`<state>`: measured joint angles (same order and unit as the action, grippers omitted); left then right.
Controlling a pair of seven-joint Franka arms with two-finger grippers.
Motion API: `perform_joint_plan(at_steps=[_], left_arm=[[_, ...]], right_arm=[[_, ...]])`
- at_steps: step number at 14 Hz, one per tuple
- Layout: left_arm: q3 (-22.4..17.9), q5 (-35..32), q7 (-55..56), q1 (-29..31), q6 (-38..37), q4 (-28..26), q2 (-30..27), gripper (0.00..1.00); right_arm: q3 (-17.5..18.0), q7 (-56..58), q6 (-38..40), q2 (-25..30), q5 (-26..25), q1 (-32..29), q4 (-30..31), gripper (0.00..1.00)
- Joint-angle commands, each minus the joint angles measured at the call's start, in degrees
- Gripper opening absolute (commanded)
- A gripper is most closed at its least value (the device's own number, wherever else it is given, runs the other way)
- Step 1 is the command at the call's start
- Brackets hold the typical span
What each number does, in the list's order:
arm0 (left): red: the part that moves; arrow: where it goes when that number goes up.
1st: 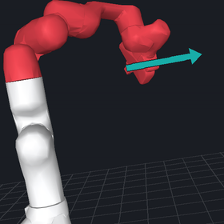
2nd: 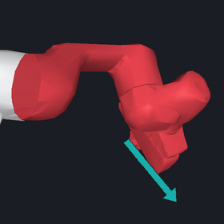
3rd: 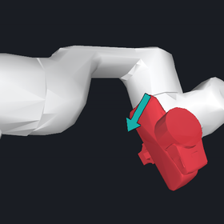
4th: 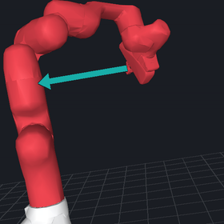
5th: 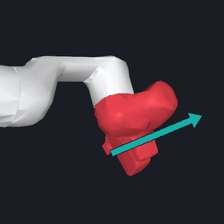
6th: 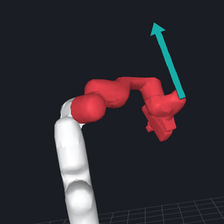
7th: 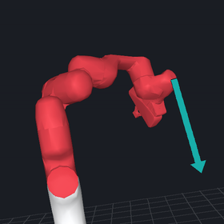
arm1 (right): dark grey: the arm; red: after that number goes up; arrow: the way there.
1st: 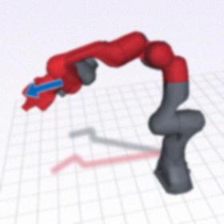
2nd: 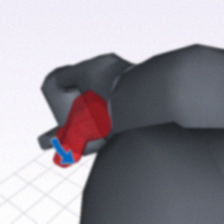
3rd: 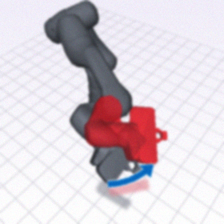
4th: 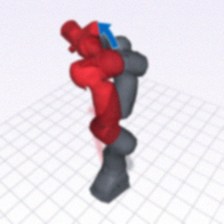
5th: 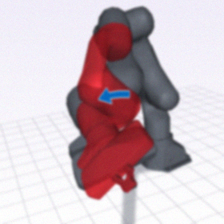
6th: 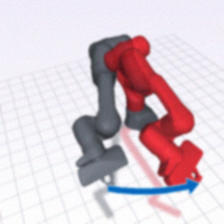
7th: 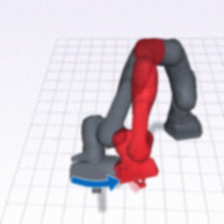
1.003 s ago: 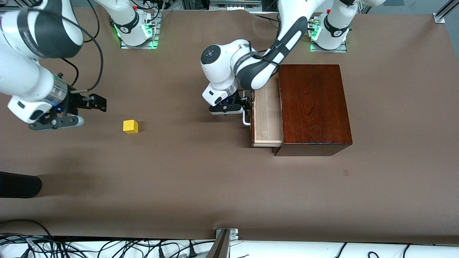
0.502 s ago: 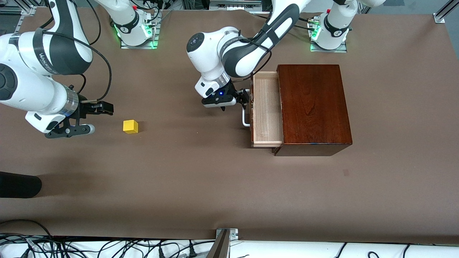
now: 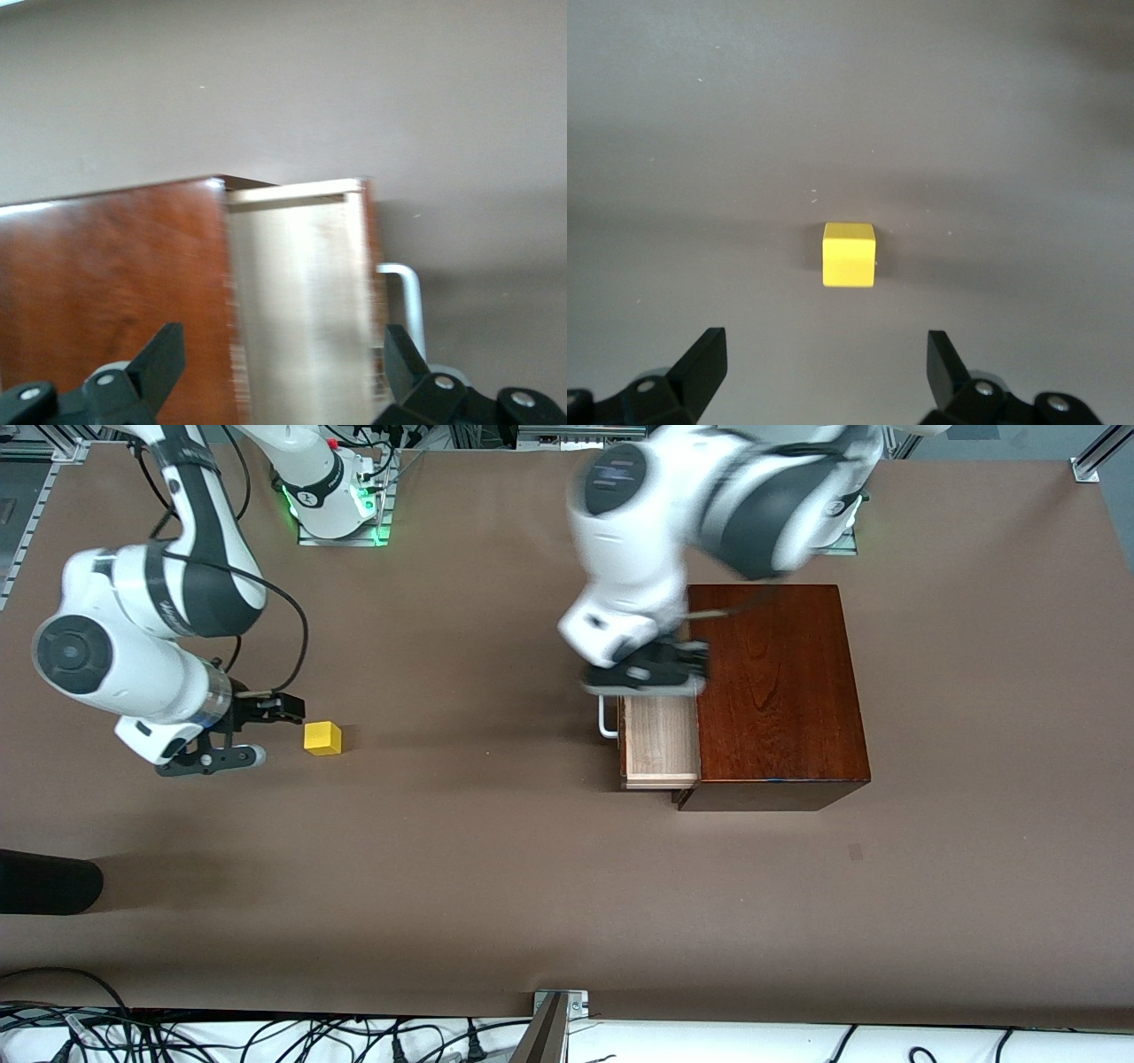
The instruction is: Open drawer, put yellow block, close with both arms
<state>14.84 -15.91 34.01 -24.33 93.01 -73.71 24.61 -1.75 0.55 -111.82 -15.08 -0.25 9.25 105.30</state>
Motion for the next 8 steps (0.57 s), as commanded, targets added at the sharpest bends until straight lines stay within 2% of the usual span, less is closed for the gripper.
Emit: perform_joint_plan(at_steps=[1, 5, 8], left_arm=[[0.89, 7.00, -12.52, 9.88, -0.73, -1.78, -3.33, 1.00], [0.89, 12.29, -26.33, 22.02, -2.83, -1.87, -6.06, 1.00], [0.20, 15.98, -33.21, 27.49, -4.25, -3.26, -8.59, 1.00]], right_arm=[[0.00, -0.47, -8.64, 1.63, 1.30, 0.16, 7.18, 1.00], [0.00, -0.47, -26.05, -1.00, 1.31, 0.16, 16.68, 1.00], [-0.09, -0.11, -30.02, -4.08, 1.22, 0.25, 17.83, 1.00]])
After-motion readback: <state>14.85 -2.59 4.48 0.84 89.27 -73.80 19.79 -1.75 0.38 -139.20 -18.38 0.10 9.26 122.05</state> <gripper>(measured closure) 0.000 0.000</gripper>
